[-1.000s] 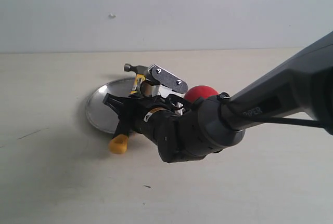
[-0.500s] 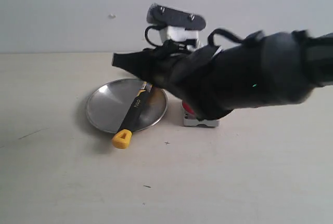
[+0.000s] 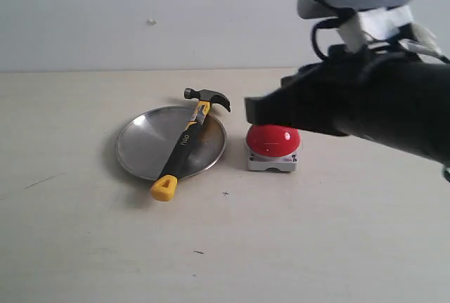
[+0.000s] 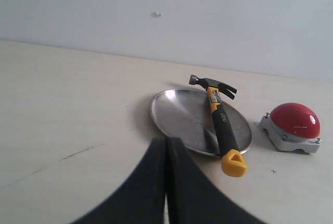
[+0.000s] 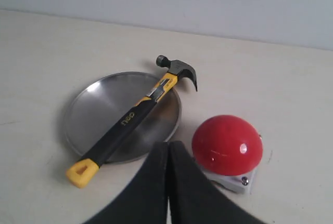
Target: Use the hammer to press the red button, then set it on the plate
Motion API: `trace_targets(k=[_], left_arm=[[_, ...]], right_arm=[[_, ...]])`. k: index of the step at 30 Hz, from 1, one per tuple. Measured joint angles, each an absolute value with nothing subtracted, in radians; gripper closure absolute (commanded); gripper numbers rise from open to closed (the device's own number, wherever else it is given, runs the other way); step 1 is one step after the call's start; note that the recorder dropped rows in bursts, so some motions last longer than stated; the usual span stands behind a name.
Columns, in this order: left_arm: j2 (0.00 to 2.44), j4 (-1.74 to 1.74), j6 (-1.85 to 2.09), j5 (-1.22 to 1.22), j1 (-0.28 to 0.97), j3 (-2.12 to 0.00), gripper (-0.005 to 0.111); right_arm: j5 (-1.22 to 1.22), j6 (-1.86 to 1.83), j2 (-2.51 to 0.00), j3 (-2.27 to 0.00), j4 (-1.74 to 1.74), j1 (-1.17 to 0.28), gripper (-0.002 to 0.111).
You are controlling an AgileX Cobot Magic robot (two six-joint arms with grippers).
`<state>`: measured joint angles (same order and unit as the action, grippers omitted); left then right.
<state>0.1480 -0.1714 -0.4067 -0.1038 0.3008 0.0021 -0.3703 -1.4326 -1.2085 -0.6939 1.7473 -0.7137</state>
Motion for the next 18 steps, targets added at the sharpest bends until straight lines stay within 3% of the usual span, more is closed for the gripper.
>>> trace_targets(k=[6, 18], left_arm=[[0.148, -0.171, -0.407, -0.104, 0.301, 0.002, 0.107], [0.148, -0.171, -0.407, -0.104, 0.301, 0.002, 0.107]], right_arm=[[-0.354, -1.434, -0.983, -0.544, 1.749, -0.714, 0.108], [-0.392, -1.449, -0.783, -0.533, 1.749, -0.732, 0.108]])
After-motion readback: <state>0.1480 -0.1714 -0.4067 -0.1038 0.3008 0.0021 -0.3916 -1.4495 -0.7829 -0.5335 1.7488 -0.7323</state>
